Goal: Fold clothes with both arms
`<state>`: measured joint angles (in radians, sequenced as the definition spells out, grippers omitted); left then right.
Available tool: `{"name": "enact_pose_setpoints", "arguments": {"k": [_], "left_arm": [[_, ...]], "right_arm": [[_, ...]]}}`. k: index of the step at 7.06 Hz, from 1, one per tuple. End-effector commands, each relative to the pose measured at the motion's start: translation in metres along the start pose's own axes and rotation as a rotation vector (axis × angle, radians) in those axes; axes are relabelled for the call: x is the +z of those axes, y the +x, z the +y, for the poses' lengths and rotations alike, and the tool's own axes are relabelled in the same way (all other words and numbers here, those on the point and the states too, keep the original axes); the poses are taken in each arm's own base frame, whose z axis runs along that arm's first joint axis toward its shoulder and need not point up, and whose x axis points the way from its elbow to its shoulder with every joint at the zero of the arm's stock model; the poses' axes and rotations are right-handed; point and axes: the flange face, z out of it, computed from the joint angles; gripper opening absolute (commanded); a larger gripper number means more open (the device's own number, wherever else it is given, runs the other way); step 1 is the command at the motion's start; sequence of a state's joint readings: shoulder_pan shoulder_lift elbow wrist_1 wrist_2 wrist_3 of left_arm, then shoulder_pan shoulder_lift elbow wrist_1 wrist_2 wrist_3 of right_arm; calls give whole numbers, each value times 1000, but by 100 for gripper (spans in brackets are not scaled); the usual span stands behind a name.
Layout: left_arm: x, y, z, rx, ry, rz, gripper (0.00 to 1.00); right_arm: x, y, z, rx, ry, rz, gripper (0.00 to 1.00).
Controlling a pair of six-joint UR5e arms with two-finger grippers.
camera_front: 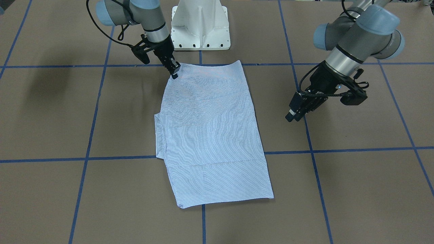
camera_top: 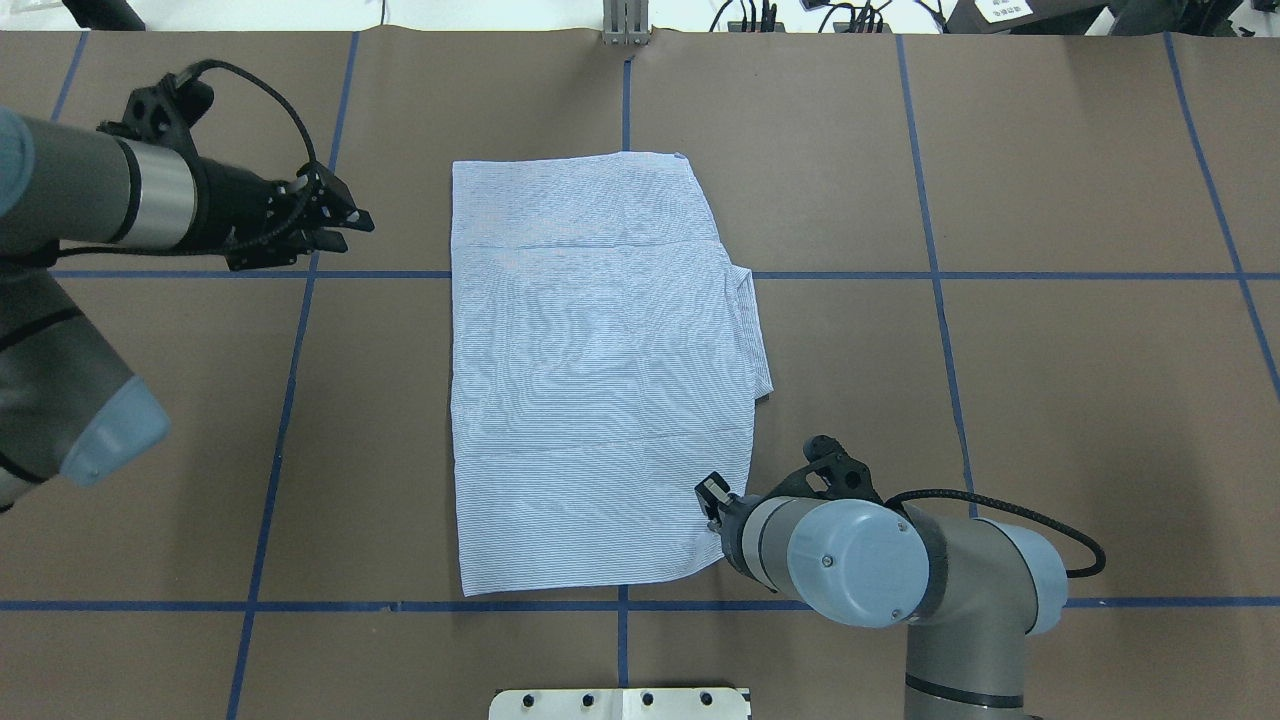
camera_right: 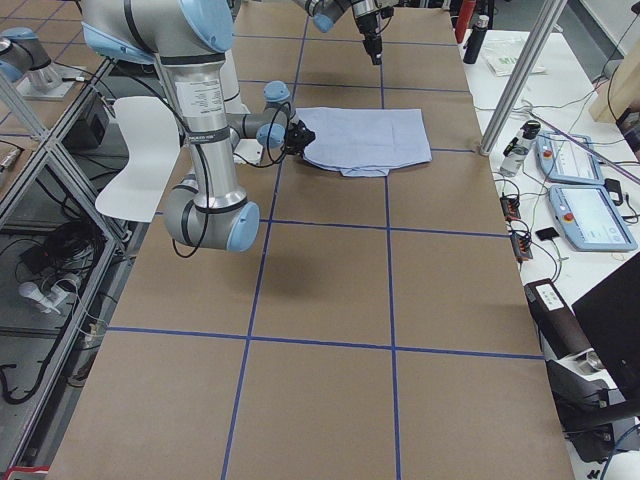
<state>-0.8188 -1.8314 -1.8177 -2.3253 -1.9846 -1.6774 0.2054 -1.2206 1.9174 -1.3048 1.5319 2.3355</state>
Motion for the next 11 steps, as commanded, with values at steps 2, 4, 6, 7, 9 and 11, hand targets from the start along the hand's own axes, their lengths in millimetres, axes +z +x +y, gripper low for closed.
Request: {"name": "enact_pose_setpoints", "arguments": {"k": [2,4,6,7,9,11], "left_arm": [[31,-34,176,-212,-49,-17,48],[49,-64,239,-196,-45,-58,54],[55,-72,260,-182,-72,-80,55],[56,-73,272,-181,-92,-86,55],[60,-76,288,-178,-117,-97,55],[64,-83,305,-168,-141,-115,55]], "right_arm": [[0,5,3,-3,-2,7,0],[-6,3,3,-5,-10,0,0],[-14,2,4,-5,-13,-4,0],[-14,2,4,-5,-14,-3,0],[-13,3,4,-6,-12,-1,0],[-12,4,5,-7,-12,2,0]]}}
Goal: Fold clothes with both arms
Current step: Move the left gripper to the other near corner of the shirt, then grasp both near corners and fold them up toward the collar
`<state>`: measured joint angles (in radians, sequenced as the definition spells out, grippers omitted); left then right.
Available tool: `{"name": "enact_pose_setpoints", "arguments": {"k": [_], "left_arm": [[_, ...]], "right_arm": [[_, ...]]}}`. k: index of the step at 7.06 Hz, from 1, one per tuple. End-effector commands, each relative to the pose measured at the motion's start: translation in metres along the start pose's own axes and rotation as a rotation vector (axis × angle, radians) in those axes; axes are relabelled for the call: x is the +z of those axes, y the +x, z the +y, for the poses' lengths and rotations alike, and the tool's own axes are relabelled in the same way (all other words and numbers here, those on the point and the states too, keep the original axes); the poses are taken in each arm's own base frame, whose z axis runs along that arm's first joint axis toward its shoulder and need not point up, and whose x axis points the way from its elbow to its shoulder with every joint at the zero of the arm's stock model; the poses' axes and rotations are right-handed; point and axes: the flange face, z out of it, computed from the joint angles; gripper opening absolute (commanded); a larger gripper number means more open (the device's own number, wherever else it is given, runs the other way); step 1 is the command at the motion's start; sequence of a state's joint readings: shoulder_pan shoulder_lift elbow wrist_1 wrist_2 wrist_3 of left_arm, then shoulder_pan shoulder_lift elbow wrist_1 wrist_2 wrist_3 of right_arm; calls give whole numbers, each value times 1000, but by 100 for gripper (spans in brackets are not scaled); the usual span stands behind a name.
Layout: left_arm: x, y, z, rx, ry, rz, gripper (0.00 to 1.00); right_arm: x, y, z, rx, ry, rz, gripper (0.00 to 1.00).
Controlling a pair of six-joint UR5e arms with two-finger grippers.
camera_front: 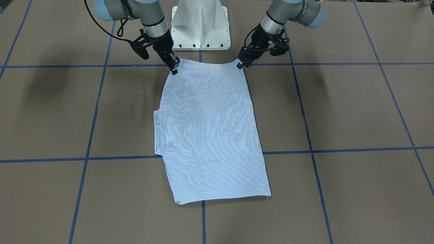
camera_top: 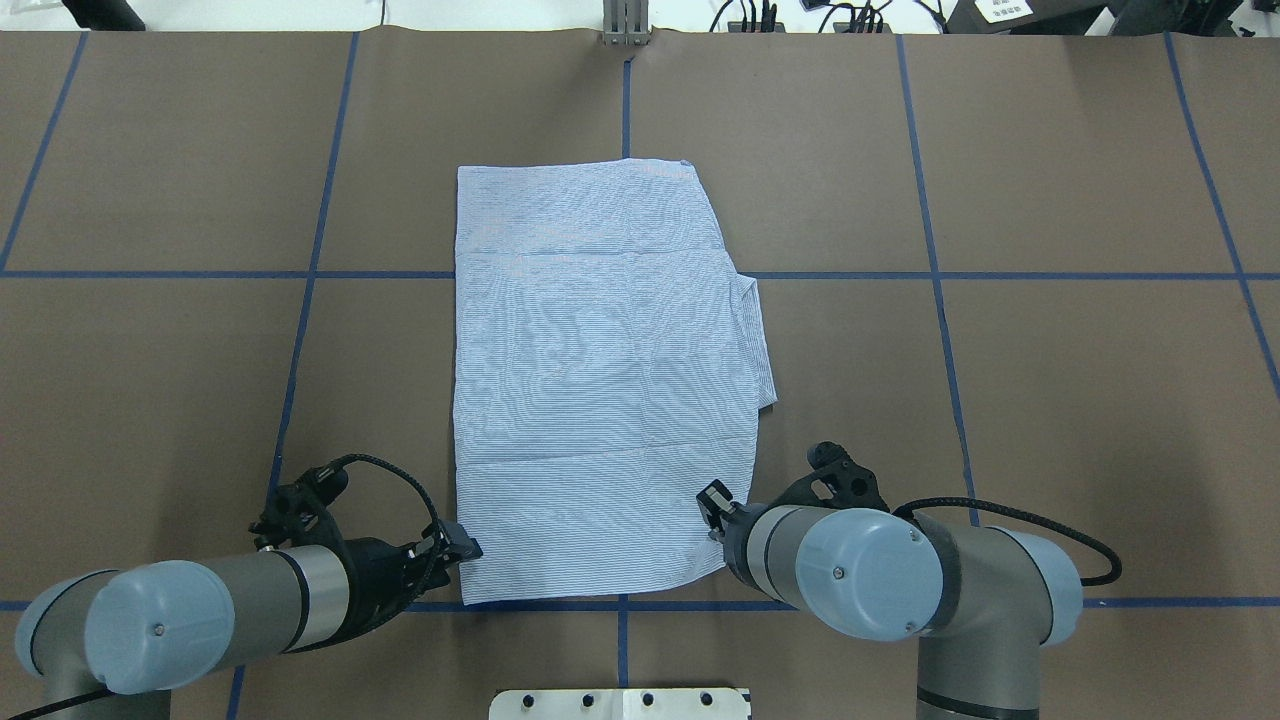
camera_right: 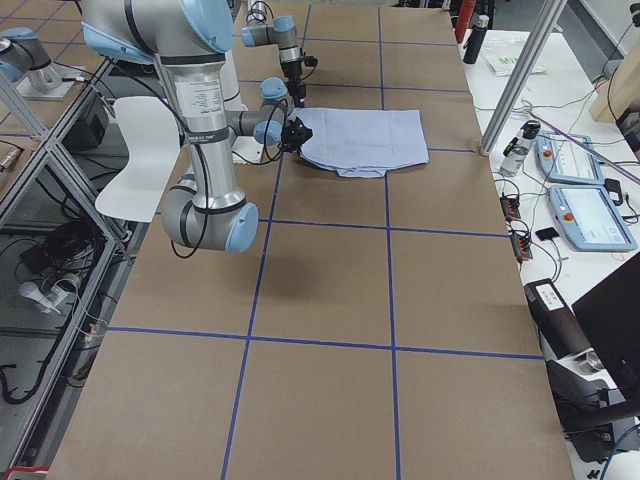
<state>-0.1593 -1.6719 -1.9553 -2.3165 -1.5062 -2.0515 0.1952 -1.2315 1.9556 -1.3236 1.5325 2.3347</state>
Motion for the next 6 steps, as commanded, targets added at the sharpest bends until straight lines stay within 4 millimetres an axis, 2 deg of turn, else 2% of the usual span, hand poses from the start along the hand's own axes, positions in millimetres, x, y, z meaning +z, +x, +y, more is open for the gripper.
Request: {"name": "enact_pose_setpoints", "arguments": {"k": [1,3,4,5,6], "left_arm": [[9,-10,16,13,-10,-16,53],[9,-9,19,13,-7,-10,40],[9,-5,22,12,-11,-2,29],[9,-2,24,12,-16,4,9],[9,-3,25,13,-15,3,0]], "right_arm": [[1,1,1,-1,0,2,0],[1,2,2,-3,-2,4,0],[2,3,2,-4,-1,7,0],[2,3,2,-4,-1,7,0],[2,3,2,-4,-2,6,0]]}}
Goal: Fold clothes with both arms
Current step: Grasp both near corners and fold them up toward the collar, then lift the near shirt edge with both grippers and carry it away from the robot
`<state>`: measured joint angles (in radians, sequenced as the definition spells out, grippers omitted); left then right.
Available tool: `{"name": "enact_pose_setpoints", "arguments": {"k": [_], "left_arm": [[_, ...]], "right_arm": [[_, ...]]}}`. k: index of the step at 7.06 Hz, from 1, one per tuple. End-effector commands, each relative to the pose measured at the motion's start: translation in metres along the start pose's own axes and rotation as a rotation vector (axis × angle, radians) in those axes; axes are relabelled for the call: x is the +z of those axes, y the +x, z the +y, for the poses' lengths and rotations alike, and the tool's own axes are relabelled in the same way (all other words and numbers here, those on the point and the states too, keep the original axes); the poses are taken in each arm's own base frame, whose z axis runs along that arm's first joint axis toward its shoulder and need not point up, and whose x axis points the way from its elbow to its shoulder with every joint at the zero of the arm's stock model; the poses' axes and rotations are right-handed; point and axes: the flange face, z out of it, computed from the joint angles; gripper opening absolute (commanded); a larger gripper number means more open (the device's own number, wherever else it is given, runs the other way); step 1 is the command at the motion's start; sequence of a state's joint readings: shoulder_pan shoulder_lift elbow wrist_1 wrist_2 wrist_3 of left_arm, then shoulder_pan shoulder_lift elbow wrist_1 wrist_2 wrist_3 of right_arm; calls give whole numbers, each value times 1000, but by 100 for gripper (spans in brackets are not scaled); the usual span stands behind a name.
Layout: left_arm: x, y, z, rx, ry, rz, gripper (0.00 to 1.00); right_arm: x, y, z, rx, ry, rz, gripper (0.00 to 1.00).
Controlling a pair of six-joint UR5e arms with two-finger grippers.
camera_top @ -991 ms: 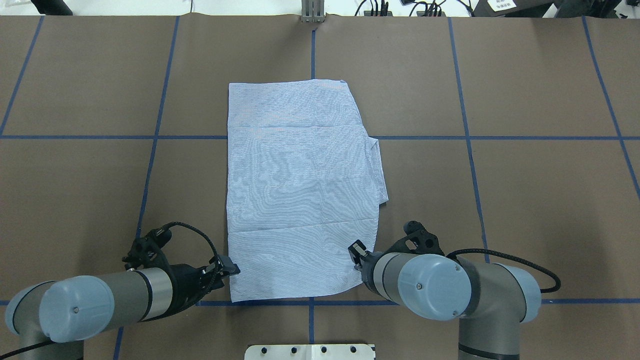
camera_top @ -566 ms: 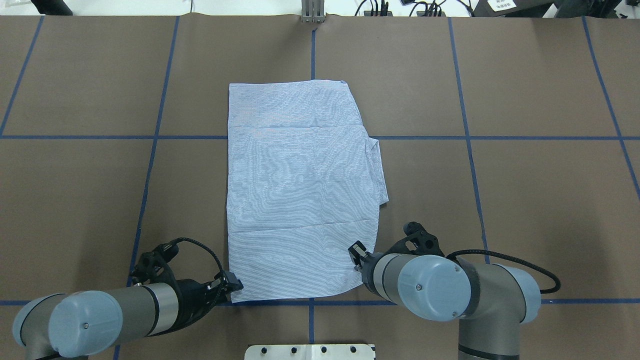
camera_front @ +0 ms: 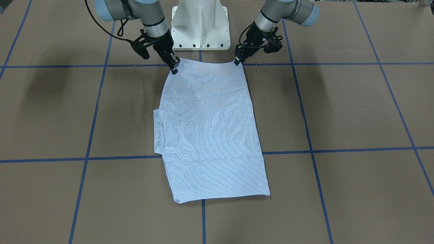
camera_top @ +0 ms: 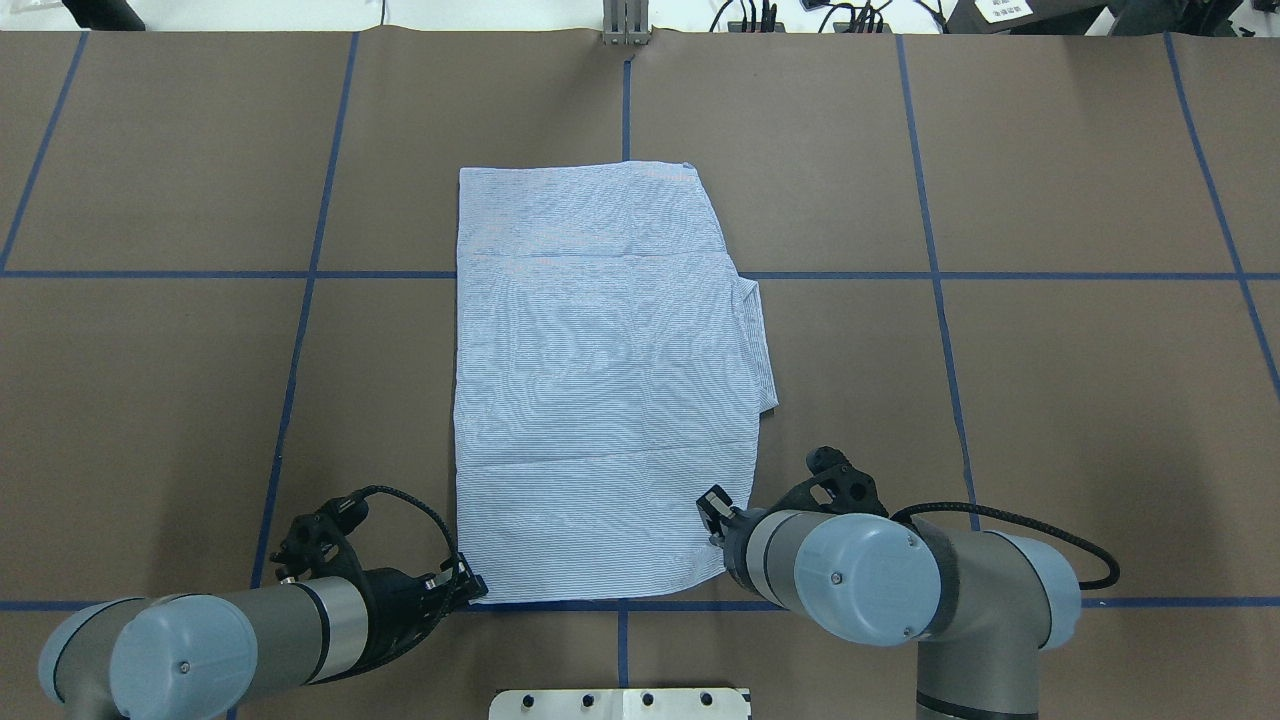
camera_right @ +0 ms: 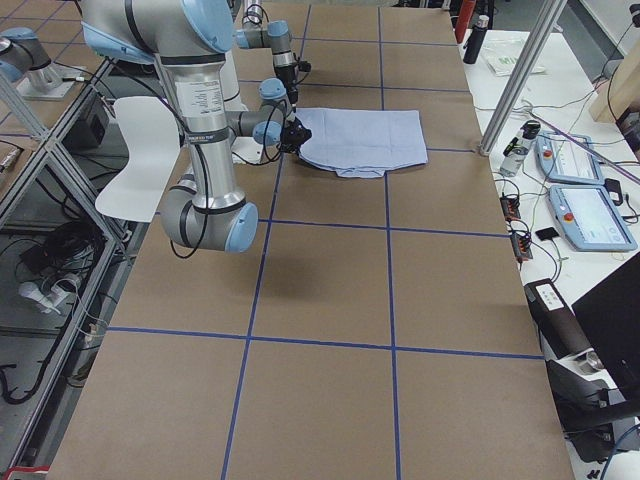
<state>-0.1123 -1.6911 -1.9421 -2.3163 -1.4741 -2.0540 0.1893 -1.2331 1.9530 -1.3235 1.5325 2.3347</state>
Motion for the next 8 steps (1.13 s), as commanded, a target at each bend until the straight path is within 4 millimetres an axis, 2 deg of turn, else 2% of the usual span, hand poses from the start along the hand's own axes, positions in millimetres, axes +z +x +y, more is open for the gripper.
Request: {"name": "enact_pose_setpoints", "arguments": {"k": [1,2,3,5,6,7,8], "left_arm": [[0,1,1,0,-1,2,0],[-5,5,1,-2,-4,14,0],[-24,16,1,-8,-14,48,0],[-75,36,5,-24,-58,117,0],[-88,45,7,-38,-71,143,0],[-94,59,-10,-49,-39,174,0],[-102,74,-42,-56,-27,185,0]], "right_arm": [[0,0,0,0,0,1,0],[-1,0,0,0,-2,-1,0],[-4,-2,1,4,-5,-9,0],[-50,-1,-3,19,-53,-58,0],[-64,-5,-2,20,-70,-77,0],[-76,-23,-17,37,-54,-74,0],[-84,-52,-35,65,-71,-48,0]]}}
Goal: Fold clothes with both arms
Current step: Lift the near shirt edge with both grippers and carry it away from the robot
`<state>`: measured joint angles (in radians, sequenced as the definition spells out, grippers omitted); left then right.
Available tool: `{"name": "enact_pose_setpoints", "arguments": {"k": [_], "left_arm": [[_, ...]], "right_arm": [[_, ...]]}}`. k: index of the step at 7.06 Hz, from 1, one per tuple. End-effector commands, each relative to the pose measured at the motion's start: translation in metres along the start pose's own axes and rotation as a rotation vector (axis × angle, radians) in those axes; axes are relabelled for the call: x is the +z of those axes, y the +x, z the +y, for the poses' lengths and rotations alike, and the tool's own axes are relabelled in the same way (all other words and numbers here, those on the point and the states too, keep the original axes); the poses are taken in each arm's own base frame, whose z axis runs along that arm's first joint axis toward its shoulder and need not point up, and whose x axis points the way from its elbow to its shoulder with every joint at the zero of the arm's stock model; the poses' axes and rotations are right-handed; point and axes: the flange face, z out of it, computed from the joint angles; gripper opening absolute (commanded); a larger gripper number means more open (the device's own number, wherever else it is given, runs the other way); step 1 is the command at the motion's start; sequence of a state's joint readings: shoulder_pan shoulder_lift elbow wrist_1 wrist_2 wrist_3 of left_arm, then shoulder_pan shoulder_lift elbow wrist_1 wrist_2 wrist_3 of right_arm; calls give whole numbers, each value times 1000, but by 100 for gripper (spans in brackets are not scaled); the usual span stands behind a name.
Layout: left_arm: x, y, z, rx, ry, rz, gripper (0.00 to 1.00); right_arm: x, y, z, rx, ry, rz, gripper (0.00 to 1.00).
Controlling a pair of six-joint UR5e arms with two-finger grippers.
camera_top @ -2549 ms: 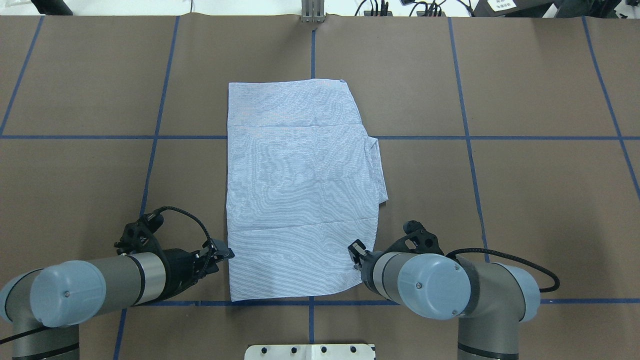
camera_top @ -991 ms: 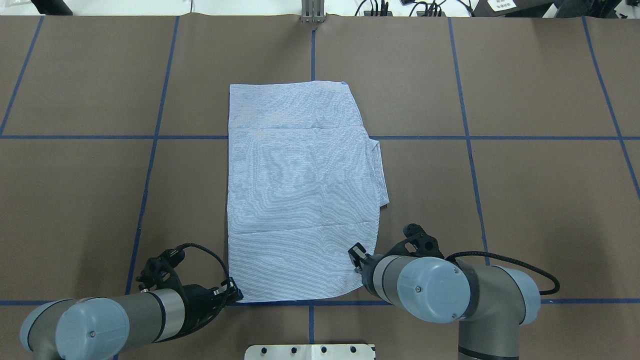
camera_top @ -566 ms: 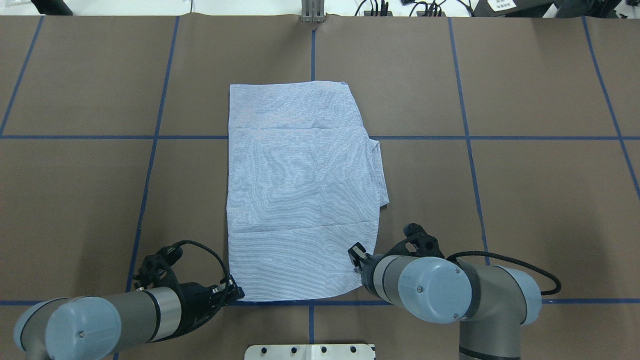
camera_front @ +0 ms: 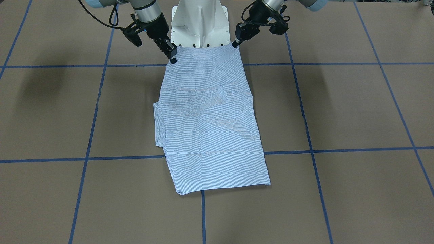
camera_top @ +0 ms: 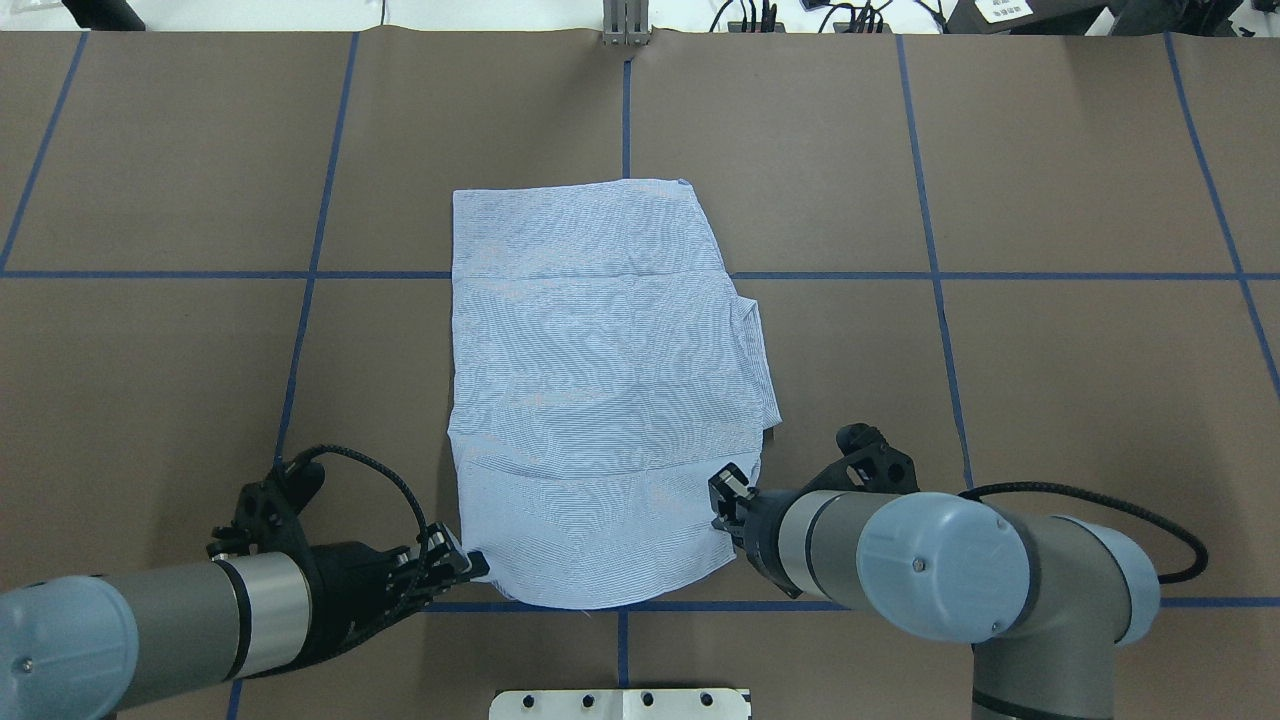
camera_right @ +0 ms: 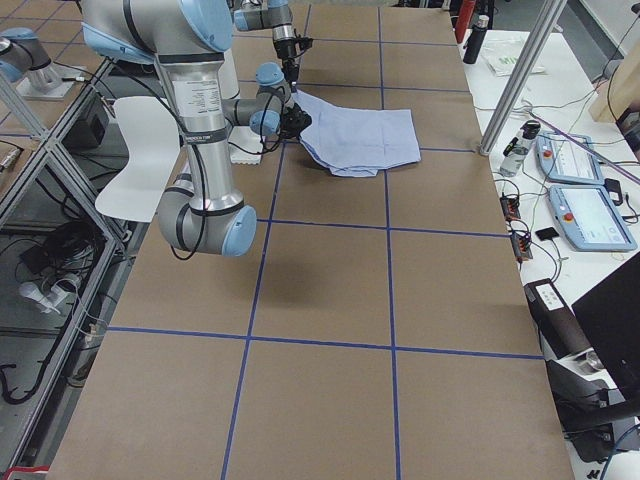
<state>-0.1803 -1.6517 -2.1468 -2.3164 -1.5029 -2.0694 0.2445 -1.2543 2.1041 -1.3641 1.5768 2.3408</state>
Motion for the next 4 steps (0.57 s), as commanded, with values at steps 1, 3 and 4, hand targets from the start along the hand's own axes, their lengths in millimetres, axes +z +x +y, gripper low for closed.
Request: {"name": "enact_pose_setpoints", "arguments": {"k": [1,3,4], "left_arm": [[-14,41,-61,-18,23,33,0],[7,77,-114,-5,86,38,0],[19,109,-134,16,135,26,0]], "right_arm": [[-10,-62,-36,45,-18,26,0],[4,-116,-65,34,28,5,0],[4,-143,-85,23,14,22,0]]}}
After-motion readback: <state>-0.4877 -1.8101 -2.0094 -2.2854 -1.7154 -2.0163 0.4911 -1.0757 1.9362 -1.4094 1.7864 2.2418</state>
